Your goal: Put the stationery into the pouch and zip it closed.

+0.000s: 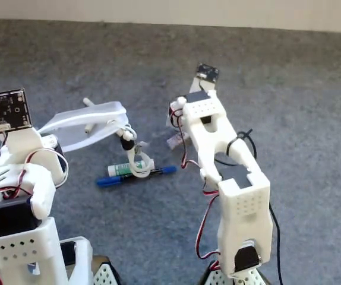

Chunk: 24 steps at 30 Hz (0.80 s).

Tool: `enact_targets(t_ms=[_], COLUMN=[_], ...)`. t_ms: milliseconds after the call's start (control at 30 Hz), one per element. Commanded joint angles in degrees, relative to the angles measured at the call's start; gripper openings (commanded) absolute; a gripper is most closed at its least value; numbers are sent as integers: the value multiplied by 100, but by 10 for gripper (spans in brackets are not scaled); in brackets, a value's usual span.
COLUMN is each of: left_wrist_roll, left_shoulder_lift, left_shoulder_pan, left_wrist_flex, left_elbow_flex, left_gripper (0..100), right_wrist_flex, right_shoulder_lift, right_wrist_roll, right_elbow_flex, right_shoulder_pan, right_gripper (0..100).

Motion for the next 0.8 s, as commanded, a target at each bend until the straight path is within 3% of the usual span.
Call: enact_targets(t_ms=[0,133,500,767], left_wrist_roll=[35,35,35,35], left_shoulder_lift=[4,4,4,4], left_shoulder_pan=[-57,-57,-57,-31], left_wrist_flex=[-123,-123,-141,-167], left_elbow_flex=[-66,-66,-66,-75], left_gripper=[7,7,7,7], right_wrist_flex=[391,426,813,1077], right_shoulder_lift=[22,22,-92,-1059], right_wrist_roll=[-44,-44,0,246], right_elbow_flex=[-479,-541,-567,-497], right_shoulder_pan=[-75,48,136,119], right_gripper=[147,0,4,4])
